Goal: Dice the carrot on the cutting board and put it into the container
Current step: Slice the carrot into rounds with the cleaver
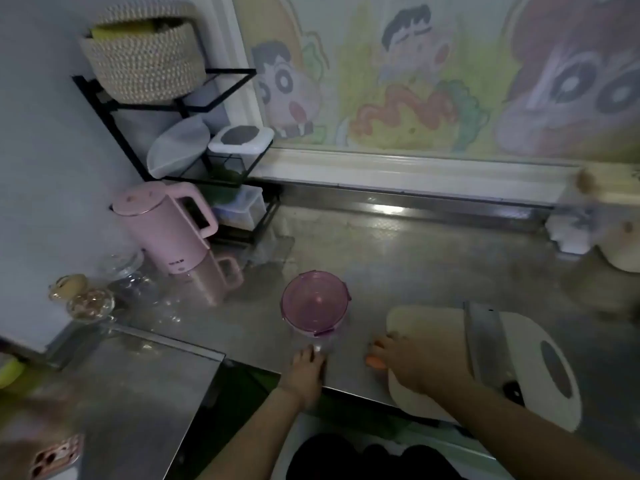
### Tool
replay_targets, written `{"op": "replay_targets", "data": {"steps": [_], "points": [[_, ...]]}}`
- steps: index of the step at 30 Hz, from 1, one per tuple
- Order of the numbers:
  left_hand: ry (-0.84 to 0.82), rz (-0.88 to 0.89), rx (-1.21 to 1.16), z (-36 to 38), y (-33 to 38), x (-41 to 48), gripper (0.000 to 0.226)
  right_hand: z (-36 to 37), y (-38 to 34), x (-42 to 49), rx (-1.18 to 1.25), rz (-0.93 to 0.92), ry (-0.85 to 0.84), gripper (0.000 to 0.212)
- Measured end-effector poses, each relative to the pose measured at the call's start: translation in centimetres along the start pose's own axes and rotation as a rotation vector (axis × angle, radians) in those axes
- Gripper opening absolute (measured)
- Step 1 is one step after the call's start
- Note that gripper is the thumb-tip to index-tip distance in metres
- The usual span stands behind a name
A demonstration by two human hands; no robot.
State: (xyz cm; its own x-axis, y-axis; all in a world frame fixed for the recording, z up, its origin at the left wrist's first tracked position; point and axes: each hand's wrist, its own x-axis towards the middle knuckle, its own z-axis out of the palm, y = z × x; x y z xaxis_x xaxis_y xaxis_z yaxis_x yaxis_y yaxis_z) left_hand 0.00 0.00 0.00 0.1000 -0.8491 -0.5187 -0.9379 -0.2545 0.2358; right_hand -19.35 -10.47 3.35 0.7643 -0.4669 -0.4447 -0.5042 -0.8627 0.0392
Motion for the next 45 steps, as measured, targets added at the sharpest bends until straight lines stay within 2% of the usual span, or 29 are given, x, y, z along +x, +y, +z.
{"op": "replay_targets", "data": {"steps": [5,7,10,13,15,17,20,25,30,36,41,45], "points": [[0.034,-0.055,0.032,0.3,0.2,0.0,0.063,1.5,-1.1,1.2,-0.095,-0.103,0.041,0.033],[0.045,-0.058,0.052,0.4,0.3,0.0,0.063,1.3,-0.7,1.4,-0.101,-0.081,0.115,0.032],[0.056,-0.07,0.07,0.5,0.5,0.0,0.062,0.5,-0.7,1.0,-0.081,-0.081,0.069,0.017],[0.076,-0.087,0.073,0.8,0.7,0.0,0.06,0.3,0.2,0.0,0.022,0.013,0.187,0.024],[0.099,-0.107,0.087,1.0,1.1,0.1,0.061,0.4,0.9,-0.8,0.196,0.107,0.215,0.027],[0.121,-0.138,0.099,1.1,1.6,0.1,0.064,0.4,1.7,-1.8,0.353,0.211,0.216,0.036],[0.151,-0.175,0.074,1.5,2.6,-0.1,0.065,1.2,3.0,-3.2,0.466,0.366,0.175,0.052],[0.214,-0.072,0.068,2.2,4.9,0.0,0.059,3.2,4.6,-5.7,0.54,0.492,0.186,0.046],[0.177,-0.016,0.089,2.4,7.3,0.1,0.056,3.8,5.3,-6.7,0.369,0.492,0.198,0.053],[0.159,0.006,0.079,1.8,7.5,-0.1,0.055,4.5,5.3,-6.9,0.43,0.464,0.21,0.036],[0.164,0.009,0.085,2.0,7.6,-0.2,0.054,6.0,5.2,-7.2,0.482,0.484,0.189,0.038],[0.167,-0.001,0.09,2.0,7.6,-0.3,0.054,6.3,5.6,-7.8,0.526,0.466,0.225,0.055]]}}
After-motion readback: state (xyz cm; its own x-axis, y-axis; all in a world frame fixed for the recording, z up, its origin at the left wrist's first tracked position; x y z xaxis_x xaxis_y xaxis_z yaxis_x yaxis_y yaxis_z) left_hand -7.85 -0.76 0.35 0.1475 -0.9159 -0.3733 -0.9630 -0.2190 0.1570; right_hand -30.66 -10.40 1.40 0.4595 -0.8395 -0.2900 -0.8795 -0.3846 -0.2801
